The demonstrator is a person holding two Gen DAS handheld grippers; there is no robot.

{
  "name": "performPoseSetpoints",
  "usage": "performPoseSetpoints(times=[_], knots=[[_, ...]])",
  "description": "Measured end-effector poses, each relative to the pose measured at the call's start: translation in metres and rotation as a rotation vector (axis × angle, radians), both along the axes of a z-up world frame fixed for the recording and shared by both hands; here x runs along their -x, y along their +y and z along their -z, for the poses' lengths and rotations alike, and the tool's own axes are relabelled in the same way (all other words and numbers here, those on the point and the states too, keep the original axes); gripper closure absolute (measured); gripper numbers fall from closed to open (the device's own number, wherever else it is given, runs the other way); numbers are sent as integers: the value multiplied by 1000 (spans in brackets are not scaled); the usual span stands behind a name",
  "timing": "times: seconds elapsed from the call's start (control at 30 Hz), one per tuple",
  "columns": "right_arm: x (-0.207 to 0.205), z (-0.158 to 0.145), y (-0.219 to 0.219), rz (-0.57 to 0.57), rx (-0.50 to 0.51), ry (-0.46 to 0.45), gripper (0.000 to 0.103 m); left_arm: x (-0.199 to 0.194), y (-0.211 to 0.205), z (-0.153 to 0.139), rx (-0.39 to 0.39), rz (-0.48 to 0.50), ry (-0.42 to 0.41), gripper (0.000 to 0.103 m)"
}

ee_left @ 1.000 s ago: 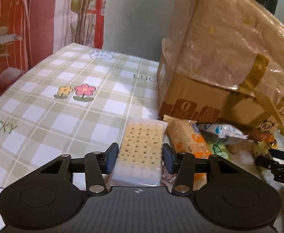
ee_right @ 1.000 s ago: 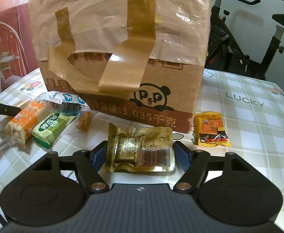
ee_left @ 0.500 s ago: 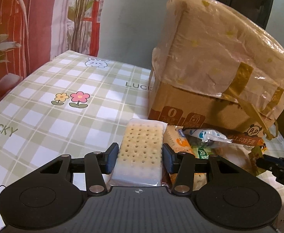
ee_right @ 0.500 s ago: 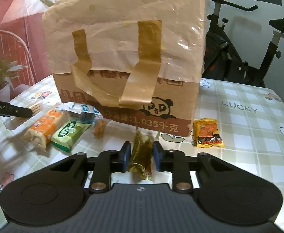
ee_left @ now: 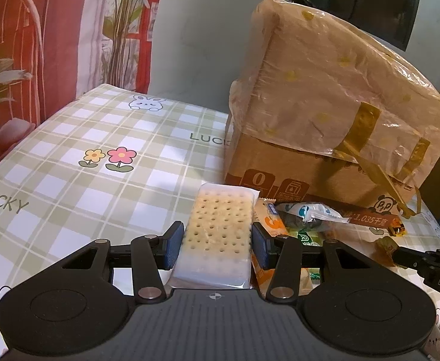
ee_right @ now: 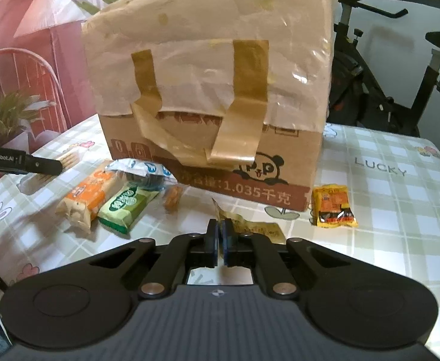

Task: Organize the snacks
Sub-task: 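Carry both snacks over the box and release them inside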

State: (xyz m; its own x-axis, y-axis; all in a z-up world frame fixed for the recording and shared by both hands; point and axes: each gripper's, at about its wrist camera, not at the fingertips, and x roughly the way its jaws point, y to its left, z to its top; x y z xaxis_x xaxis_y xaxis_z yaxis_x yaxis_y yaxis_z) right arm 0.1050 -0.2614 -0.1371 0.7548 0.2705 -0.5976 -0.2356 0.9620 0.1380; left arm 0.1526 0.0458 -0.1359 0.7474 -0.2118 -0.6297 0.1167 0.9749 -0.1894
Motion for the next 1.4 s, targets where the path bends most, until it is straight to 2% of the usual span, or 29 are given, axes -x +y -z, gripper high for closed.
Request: performPoseSetpoints(times=[0.2,0.5,0.7,0.97,1.13,1.23,1.4], knots=[[4,-5,-5,5,-30,-6,101,2,0,-4,7,0,-13,52],[16,-39,2,-112,-113,-37,102,11,-4,-26,5,34,-85,52],[20,-75,3,-157,-182,-104,102,15,-6,-53,17,46,-158,52],[18,-144,2,-217,-266,-250,102,15,-12,-112,39,70,-330,52],[0,-187,-7,-207,-311,-352,102,-6,-28,-147,45,104,-394,52],[-18,-205,-16,-167,-308,-406,102,-28,-39,-161,63,125,-391,52],[-60,-212,-31,-55,-269,-403,102,-67,-58,-163,42,136,-371,52]])
